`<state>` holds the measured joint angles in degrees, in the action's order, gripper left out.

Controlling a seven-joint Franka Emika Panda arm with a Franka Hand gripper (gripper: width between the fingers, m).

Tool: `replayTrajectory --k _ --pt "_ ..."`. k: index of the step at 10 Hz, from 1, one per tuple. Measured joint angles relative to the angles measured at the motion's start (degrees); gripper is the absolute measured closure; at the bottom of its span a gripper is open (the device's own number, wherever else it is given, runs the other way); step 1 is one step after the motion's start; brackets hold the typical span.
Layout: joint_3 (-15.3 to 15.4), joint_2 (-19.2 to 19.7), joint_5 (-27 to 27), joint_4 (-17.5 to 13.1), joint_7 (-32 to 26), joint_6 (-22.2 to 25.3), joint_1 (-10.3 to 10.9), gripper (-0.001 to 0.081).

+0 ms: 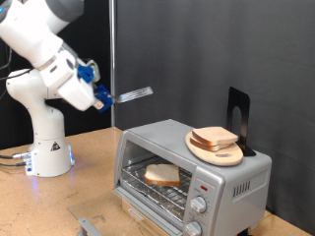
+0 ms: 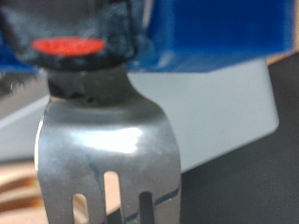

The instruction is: Make a piece of toast with the oven

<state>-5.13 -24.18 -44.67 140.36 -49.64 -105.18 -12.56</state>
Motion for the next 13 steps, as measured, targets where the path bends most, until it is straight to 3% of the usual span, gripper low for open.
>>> replayTrajectory --k 4,7,13 --pt "7.6 -2.8 -5.6 0.4 6.1 -7.8 2.7 0.0441" --pt "13.1 -3.5 -7.1 0.9 8.7 -10.9 4.8 0.0441" --pt "21.6 -3.9 -7.8 7.8 11.1 -18.8 6.1 0.0441"
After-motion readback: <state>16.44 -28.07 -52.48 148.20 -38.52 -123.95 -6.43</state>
